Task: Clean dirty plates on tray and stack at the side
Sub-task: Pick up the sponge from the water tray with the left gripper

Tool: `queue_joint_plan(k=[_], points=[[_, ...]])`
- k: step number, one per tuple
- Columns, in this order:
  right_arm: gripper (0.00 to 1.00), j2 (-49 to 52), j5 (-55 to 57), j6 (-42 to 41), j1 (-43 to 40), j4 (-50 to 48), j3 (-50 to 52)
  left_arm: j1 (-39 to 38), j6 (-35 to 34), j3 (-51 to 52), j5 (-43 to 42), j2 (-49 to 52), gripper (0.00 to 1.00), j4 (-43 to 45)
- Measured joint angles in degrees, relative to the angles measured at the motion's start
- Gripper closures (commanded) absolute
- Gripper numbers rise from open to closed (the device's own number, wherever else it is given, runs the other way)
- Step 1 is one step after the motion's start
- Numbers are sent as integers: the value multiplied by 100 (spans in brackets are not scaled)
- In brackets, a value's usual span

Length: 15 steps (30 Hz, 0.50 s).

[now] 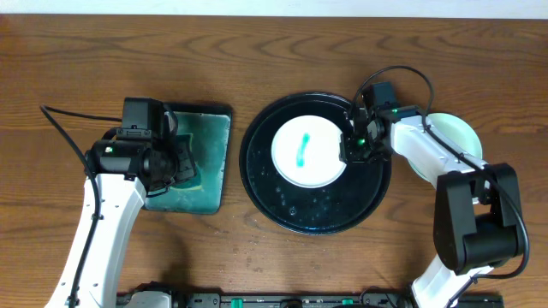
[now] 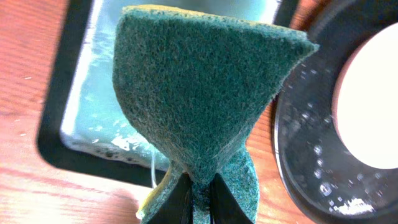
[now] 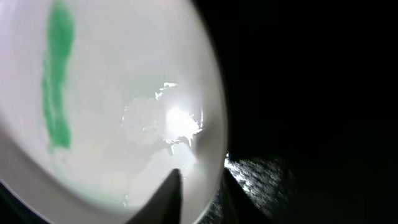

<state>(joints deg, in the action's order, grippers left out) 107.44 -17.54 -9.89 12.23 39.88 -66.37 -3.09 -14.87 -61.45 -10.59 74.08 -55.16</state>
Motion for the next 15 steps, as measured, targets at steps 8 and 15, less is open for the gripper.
queue_joint_plan(k=[8, 15], points=[[99, 31, -70, -98, 20, 291, -22, -17, 365, 0, -610, 2, 93, 9], [99, 35, 26, -59, 378, 942, -24, -525, 485, 0, -739, 2, 93, 85]])
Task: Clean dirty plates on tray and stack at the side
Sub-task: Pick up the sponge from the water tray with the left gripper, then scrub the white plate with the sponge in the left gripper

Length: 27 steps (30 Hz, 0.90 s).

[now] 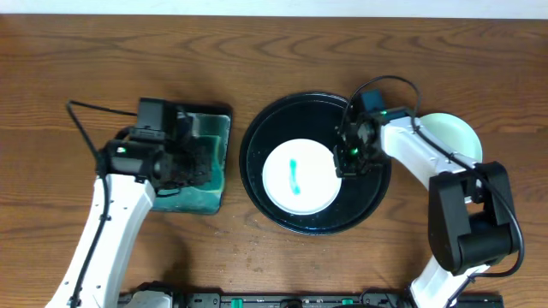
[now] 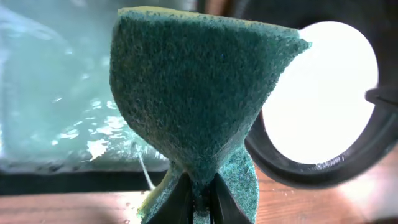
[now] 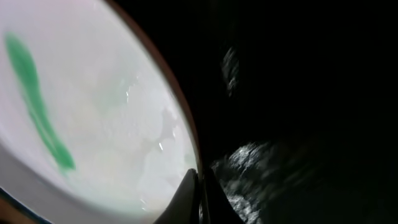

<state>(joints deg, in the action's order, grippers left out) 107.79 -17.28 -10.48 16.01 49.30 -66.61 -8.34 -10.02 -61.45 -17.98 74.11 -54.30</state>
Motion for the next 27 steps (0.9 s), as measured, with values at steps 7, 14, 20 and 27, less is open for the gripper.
queue_joint_plan(k=[7, 14, 20, 27], points=[[99, 0, 358, -492, 251, 74, -20, -809, -369, 0, -35, 33, 93, 503], [99, 0, 378, -1019, 260, -116, -13, -1729, -1261, 0, -42, 546, 93, 1329], [99, 0, 468, -1005, 330, -131, -13, -2428, -2017, 0, -114, 1676, 93, 2251], [99, 0, 531, -988, 378, -136, -13, -2634, -2522, 0, -588, 2975, 92, 3077]])
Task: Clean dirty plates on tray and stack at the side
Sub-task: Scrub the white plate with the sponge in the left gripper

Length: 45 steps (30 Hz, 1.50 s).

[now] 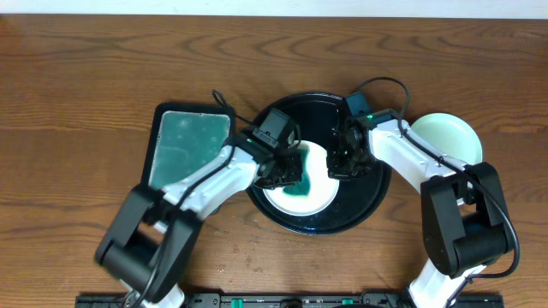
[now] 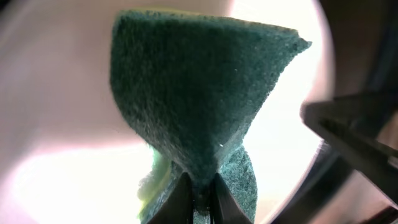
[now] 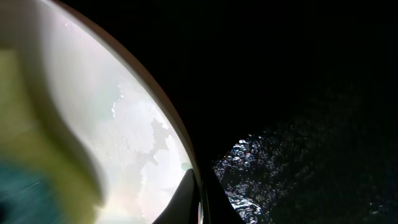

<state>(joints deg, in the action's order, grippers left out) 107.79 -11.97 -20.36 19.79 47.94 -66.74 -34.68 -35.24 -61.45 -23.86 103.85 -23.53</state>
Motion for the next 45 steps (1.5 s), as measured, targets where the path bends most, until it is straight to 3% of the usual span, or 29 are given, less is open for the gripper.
queue_joint_plan(k=[5, 12, 16, 20, 29, 45], points=[[99, 0, -9, 2, 11, -4, 0, 79, -98, -190, -68, 264, 93, -352], [99, 0, -13, 4, 13, -4, 0, 361, 90, -612, 807, 275, 93, -1803], [99, 20, -160, 2, 52, -4, 0, 638, 343, -732, 1088, 319, 93, -2061], [99, 24, -214, 2, 70, 11, 0, 680, 562, -741, 994, 343, 93, -1919], [99, 24, -105, 2, 57, 17, 0, 382, 723, -719, -232, 658, 93, -608], [99, 24, 48, 4, 48, 66, 0, -522, 765, -719, -566, 874, 93, 278]])
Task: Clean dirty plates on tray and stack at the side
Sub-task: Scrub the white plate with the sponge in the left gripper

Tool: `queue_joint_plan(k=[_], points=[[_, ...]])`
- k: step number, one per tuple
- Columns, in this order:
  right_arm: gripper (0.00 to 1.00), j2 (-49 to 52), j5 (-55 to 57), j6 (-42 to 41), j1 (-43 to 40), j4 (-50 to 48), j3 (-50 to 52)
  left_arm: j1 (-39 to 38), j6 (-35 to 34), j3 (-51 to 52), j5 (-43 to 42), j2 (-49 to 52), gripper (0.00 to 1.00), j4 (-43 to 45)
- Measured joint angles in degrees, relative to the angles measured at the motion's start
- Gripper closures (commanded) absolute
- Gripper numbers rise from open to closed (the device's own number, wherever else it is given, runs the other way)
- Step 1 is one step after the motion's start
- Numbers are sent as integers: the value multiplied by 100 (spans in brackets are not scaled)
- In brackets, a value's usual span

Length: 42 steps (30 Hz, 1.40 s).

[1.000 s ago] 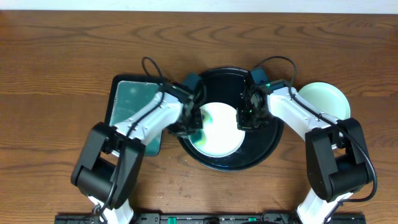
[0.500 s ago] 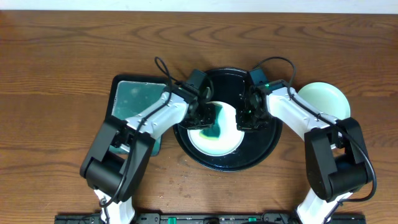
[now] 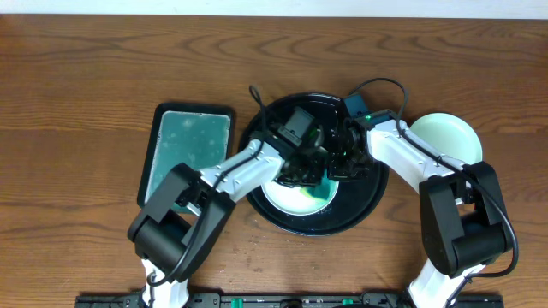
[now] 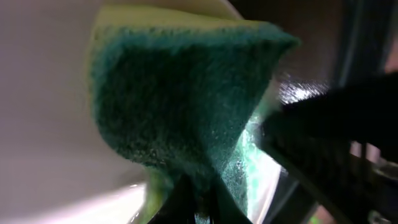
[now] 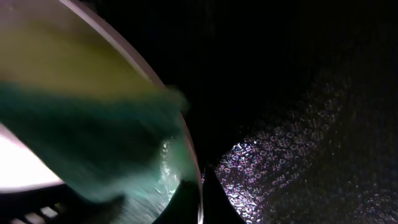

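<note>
A white plate (image 3: 285,199) lies in the round black tray (image 3: 364,201). My right gripper (image 3: 340,165) is shut on the plate's right rim (image 5: 189,163), one finger on each side of it. A green and yellow sponge (image 4: 180,99) is pinched in my left gripper (image 4: 200,202) and pressed onto the plate. In the overhead view the sponge (image 3: 318,185) sits at the plate's right edge, right beside the right gripper. Green wet smear shows on the plate near the rim (image 5: 168,168). The right wrist view shows the sponge (image 5: 87,140) blurred.
A pale green plate (image 3: 447,137) lies on the table to the right of the black tray. A rectangular black tray of soapy water (image 3: 187,154) stands at the left. Both arms cross over the round tray. The black tray's floor (image 5: 298,143) is wet.
The left gripper with the sponge was on the plate's left middle and is now at its right edge, against the right gripper. The right gripper has kept its hold on the rim.
First the left gripper held the sponge over the soapy tray while the right gripper held the rim of a plate bearing a green streak. Then the plate lay lower left in the black tray. Later the sponge was on the plate, and now it is at the right rim.
</note>
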<state>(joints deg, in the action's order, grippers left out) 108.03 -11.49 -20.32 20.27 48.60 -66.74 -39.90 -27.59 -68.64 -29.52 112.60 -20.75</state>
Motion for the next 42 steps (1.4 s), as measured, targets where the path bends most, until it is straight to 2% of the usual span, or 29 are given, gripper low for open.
queue_joint_plan(k=[7, 12, 19, 24, 30, 36, 42], points=[[99, 0, -4, 2, -13, 11, 0, -15, -7, -28, -57, 11, 93, -140], [99, 0, -7, 2, -11, 20, 0, -7, -157, -190, 160, 7, 93, -748], [99, 0, -42, 2, -11, 39, 0, 35, -376, -256, 1379, -304, 93, -2094], [99, 2, -87, 0, -4, 61, 0, 225, -358, -271, 2227, -417, 93, -2535], [99, 4, -166, -2, 17, 83, 2, 461, -199, -295, 2675, -426, 93, -2577], [99, 9, -223, -4, 17, 83, 2, 619, -221, -376, 2785, -404, 93, -2527], [99, 11, -232, -4, 17, 81, 2, 772, -221, -376, 1934, -326, 93, -1794]])
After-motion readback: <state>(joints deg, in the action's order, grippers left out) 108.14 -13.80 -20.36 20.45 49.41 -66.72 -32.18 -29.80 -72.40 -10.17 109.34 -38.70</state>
